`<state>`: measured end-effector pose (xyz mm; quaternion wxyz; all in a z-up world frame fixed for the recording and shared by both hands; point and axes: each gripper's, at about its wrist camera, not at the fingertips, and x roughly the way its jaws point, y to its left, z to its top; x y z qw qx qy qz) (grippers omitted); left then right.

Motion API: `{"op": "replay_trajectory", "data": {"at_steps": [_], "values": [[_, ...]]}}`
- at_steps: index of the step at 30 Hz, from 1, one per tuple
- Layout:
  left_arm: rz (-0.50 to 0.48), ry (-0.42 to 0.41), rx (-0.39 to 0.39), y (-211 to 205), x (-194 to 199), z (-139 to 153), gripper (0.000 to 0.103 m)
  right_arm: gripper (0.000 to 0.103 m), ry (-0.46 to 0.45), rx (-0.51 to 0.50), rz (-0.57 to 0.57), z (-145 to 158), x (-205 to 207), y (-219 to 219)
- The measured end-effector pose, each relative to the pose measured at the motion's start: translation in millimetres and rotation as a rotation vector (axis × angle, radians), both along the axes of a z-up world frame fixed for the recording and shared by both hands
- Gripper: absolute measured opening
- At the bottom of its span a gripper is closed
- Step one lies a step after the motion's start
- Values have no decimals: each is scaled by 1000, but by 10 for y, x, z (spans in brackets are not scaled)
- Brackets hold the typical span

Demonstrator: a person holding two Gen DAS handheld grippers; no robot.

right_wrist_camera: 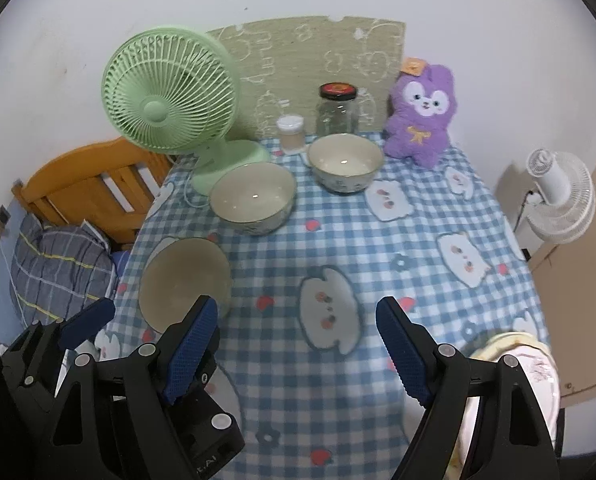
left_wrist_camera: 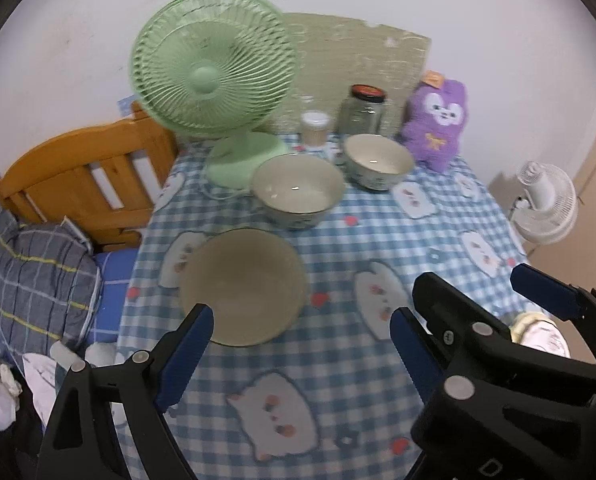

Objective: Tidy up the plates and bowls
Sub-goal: 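Move both grippers to the rim of the large beige bowl, then close both grippers on the rim of the beige bowl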

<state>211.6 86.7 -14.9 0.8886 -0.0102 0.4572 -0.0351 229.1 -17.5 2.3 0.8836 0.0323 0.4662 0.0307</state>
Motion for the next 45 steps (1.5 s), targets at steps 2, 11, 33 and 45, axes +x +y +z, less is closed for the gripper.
{"op": "replay_trajectory", "data": {"at_steps": [2, 11, 33, 45], "values": [[7, 16, -8, 92, 71, -62, 88, 84, 7, 1, 4, -78, 92, 105], [57, 14, 16, 480, 325, -296, 77, 76, 9, -11, 36, -338, 401, 475], [103, 100, 39, 790, 703, -940, 41, 25, 124, -15, 57, -1023, 831, 840], [123, 81, 52, 853, 750, -1019, 20, 11, 125, -31, 35, -1120, 901, 855]]}}
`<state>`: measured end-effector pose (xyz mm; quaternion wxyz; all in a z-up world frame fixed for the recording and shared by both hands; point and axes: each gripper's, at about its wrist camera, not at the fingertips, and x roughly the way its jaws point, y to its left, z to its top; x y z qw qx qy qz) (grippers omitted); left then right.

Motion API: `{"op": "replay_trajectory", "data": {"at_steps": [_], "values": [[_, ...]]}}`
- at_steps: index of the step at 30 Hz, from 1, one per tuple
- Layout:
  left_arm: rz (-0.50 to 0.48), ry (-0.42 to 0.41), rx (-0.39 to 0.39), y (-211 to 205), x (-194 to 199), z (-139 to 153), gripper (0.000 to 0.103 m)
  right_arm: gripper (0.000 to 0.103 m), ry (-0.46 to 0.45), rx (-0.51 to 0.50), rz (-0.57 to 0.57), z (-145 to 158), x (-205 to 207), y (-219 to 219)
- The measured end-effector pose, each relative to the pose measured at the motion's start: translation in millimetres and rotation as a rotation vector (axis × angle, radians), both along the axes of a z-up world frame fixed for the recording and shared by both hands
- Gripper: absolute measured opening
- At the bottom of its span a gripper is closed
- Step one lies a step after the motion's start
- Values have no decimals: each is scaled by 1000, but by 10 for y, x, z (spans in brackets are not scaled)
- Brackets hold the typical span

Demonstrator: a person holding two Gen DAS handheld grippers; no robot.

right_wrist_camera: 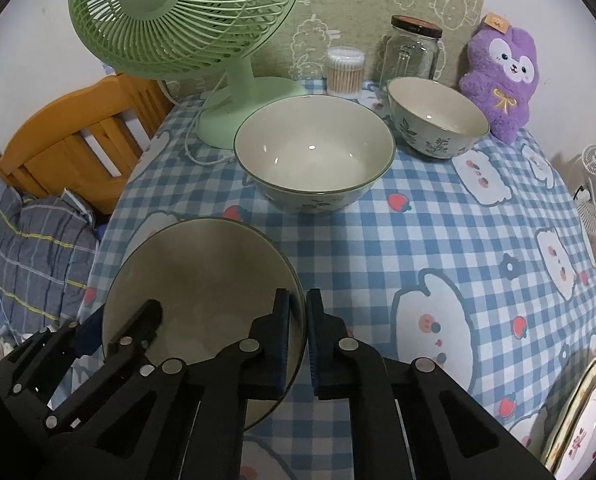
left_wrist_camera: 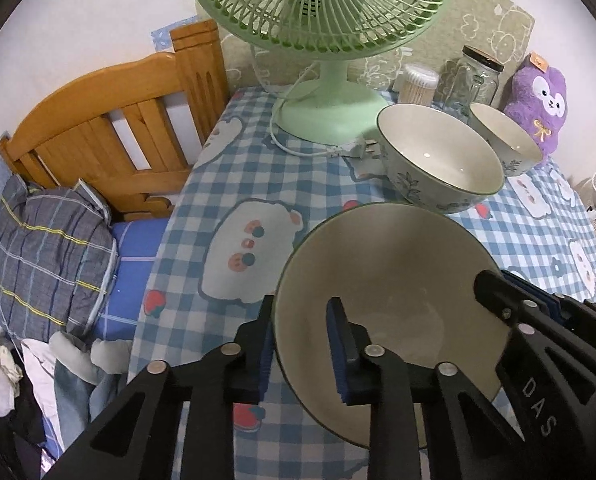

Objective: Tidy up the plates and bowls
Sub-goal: 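Close both grippers on the rim of the beige bowl, then lift the beige bowl with both grippers and carry it toward the plate stack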

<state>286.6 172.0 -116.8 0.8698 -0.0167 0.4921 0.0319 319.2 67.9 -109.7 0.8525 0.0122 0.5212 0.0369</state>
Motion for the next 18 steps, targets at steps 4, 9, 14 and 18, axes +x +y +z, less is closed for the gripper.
{"op": "replay_trajectory", "data": {"at_steps": [4, 9, 14, 18], "values": [[12, 12, 1, 28, -5, -4, 15, 11, 8, 1, -6, 8, -9, 3], [17, 25, -10, 50, -48, -1, 11, 11, 12, 2, -15, 26, -61, -9], [5, 50, -62, 32, -107, -10, 10, 11, 9, -18, -29, 68, -132, -49], [-21, 49, -56, -54, -165, 19, 10, 11, 8, -25, -45, 97, -220, -121]]}}
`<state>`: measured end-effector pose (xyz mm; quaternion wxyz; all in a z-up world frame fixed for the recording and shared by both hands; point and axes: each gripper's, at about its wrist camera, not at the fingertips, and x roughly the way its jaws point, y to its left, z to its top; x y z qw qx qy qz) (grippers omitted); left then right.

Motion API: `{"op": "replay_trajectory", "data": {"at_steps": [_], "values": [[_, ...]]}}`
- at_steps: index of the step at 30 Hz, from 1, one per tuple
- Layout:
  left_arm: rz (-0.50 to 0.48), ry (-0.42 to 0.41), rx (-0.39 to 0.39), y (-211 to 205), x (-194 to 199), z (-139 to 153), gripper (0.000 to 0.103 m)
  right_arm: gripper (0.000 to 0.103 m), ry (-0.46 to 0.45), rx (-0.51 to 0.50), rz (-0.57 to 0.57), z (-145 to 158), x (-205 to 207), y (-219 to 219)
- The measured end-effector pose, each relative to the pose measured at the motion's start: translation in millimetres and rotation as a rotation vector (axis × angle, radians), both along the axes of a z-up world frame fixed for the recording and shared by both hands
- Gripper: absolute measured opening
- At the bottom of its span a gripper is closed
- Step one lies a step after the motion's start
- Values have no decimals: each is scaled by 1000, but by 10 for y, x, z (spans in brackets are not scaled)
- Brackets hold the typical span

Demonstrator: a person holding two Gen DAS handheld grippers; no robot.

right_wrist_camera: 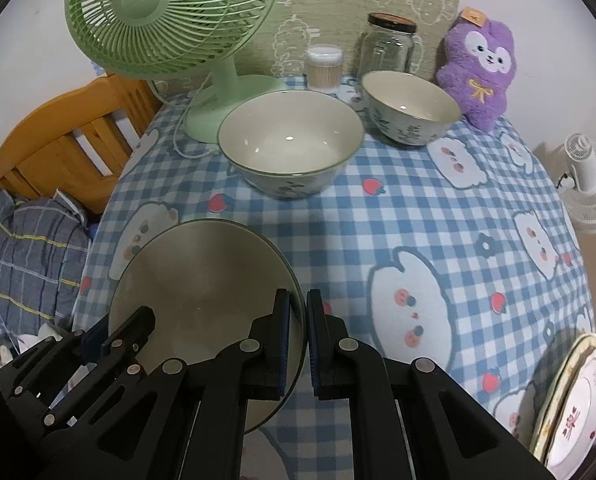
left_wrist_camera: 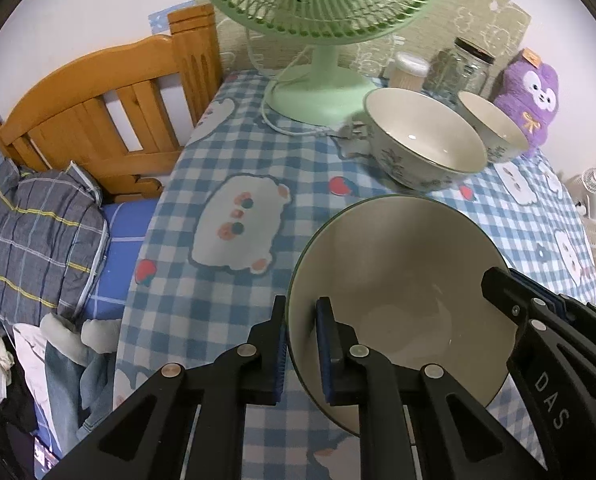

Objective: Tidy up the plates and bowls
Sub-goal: 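Lift the beige bowl with both grippers and carry it toward the plate stack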

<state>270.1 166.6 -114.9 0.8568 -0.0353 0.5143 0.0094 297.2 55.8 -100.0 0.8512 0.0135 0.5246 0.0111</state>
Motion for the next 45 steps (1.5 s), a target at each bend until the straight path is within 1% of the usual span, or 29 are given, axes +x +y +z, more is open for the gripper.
{"op": "replay_trajectory", "data": {"at_steps": [13, 19, 27, 31, 37, 45], "values": [[-67, -36, 4, -351, -239, 226, 10, 11, -27, -4, -73, 239, -321, -372], [-85, -55, 8, -556, -389, 348, 10, 11, -44, -10, -79, 369, -483, -578], [-79, -68, 14, -840, -644, 464, 10, 12, -60, 2, -70, 485, -735, -872], [-88, -79, 33, -983, -779, 501, 10, 11, -60, 18, -65, 497, -888, -1019], [-75, -72, 21, -1196, -977, 480, 10, 11, -63, 9, -57, 489, -1087, -1233], [-52, -56, 45, -1438, -1162, 365, 10, 11, -48, 6, -29, 356, -1257, -1444]]}}
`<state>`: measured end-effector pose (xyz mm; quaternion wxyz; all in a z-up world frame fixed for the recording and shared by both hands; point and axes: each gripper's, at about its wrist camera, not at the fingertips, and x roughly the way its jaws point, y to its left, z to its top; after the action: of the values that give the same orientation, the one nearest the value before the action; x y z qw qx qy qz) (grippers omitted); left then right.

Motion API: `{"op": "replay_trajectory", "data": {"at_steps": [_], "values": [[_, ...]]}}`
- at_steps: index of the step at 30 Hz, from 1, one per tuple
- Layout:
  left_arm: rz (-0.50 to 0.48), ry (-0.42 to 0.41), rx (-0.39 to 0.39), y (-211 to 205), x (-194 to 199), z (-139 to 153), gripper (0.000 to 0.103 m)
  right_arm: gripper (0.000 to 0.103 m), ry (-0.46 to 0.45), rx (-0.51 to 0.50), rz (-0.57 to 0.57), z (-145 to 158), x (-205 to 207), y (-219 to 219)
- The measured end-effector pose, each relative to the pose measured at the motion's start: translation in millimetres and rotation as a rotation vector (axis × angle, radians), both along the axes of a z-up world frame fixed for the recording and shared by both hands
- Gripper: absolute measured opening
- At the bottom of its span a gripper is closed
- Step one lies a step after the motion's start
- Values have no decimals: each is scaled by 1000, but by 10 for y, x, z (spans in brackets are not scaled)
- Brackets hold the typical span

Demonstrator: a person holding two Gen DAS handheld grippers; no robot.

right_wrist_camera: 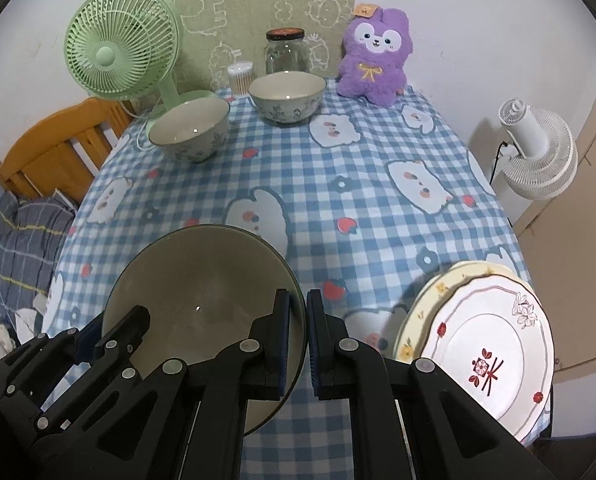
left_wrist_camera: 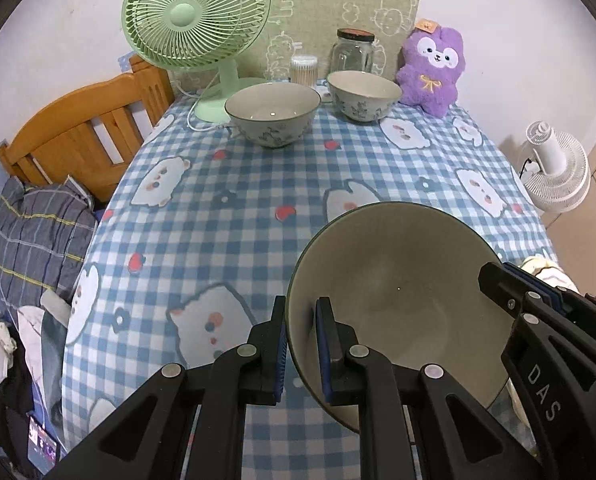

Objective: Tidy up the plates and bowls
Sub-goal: 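Lift the beige bowl with both grippers and carry it toward the plate stack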

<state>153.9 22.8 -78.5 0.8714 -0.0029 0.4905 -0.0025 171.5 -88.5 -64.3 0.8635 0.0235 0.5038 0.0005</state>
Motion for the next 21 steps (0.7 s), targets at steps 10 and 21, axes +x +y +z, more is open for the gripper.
{"op": "replay_trajectory", "data": {"at_steps": [10, 21], "values": [[18, 16, 16, -162, -130, -165, 10, 11, 23, 13, 14, -180, -107, -135], [24, 48, 22, -250, -228, -314, 10, 11, 49, 7, 22, -325, -218, -204]]}}
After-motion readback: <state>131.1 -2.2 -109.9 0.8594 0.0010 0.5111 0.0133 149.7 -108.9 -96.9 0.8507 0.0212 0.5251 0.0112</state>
